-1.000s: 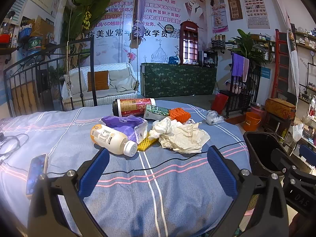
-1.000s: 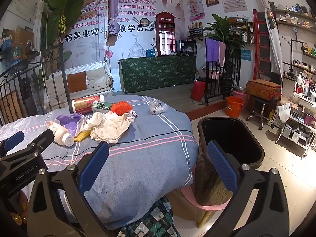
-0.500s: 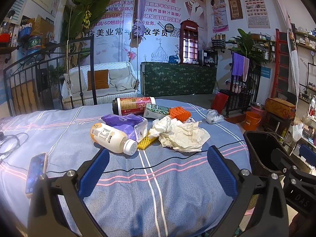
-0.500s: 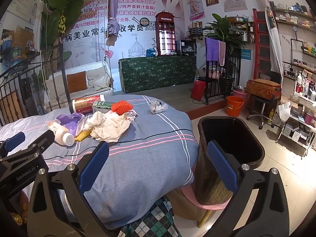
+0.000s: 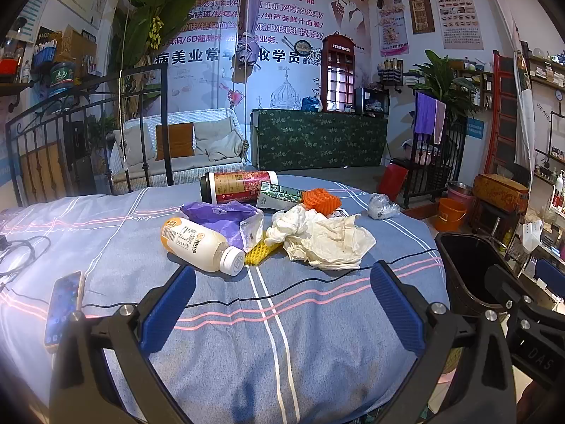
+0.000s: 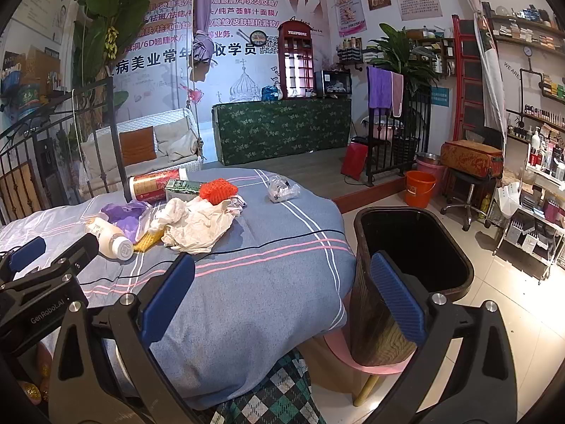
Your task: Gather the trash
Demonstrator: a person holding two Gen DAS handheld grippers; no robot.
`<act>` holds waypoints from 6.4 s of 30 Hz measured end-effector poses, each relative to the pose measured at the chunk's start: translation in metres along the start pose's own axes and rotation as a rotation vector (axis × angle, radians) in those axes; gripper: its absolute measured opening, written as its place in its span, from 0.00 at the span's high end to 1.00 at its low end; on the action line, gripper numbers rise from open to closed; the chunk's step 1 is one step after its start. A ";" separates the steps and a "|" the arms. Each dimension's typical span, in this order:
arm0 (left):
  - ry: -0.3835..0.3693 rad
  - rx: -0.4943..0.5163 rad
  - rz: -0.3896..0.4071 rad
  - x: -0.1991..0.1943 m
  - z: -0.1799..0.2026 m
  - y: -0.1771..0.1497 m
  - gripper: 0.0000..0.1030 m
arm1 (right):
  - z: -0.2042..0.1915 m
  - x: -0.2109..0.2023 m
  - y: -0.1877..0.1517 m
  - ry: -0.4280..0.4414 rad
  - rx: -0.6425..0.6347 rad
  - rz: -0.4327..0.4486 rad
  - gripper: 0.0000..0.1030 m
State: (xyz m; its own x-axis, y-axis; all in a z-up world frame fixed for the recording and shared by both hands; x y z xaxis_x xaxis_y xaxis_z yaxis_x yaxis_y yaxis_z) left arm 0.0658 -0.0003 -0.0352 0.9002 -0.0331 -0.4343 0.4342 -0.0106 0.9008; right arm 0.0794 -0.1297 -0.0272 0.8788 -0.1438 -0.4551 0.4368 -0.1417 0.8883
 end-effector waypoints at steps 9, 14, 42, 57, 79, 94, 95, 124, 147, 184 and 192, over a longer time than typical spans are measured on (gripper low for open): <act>0.001 -0.001 -0.003 0.000 0.000 -0.003 0.05 | -0.002 -0.001 -0.001 -0.001 -0.001 0.002 0.04; 0.001 0.000 -0.005 0.000 0.000 -0.003 0.05 | -0.003 0.003 -0.002 0.003 0.002 -0.006 0.04; 0.074 -0.192 -0.358 0.071 -0.099 -0.043 0.05 | -0.058 0.153 -0.019 0.360 -0.090 -0.474 0.04; 0.066 -0.185 -0.402 0.098 -0.114 -0.028 0.05 | -0.089 0.247 0.006 0.445 0.027 -0.603 0.41; 0.033 -0.550 -0.583 0.173 -0.163 0.017 0.06 | -0.089 0.226 0.017 0.476 -0.016 -0.471 0.91; 0.019 -0.657 -0.656 0.215 -0.176 -0.008 0.24 | -0.091 0.207 0.017 0.479 -0.061 -0.417 0.91; 0.009 -0.648 -0.650 0.215 -0.176 -0.008 0.25 | -0.092 0.207 0.016 0.479 -0.065 -0.415 0.91; -0.220 -0.399 -0.348 0.132 -0.078 0.039 0.41 | 0.035 0.144 0.065 0.368 0.050 -0.256 0.91; -0.615 -0.086 -0.340 0.130 0.154 0.070 0.41 | 0.271 0.307 -0.052 -0.121 0.023 -0.931 0.91; -0.672 0.410 -0.848 0.243 0.424 -0.067 0.41 | 0.352 0.086 0.031 -0.224 0.398 -0.286 0.12; -0.590 0.578 -1.110 0.276 0.437 -0.119 0.40 | 0.365 0.088 0.007 -0.226 0.474 -0.291 0.12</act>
State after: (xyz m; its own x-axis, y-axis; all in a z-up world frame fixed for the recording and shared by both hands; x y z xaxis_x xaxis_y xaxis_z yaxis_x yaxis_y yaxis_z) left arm 0.2470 -0.4452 -0.2604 -0.1149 -0.1471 -0.9824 0.7001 -0.7136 0.0250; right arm 0.0894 -0.5007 -0.0838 0.6507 -0.2308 -0.7234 0.4745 -0.6201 0.6247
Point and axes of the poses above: each gripper's, at about its wrist camera, not at the fingertips, and x roughly the way its jaws point, z to its right, y to its top, the point moved 7 cm from there along x, roughly the way its jaws point, and after that the axes turned 3 degrees about -z, right-handed, at the moved point
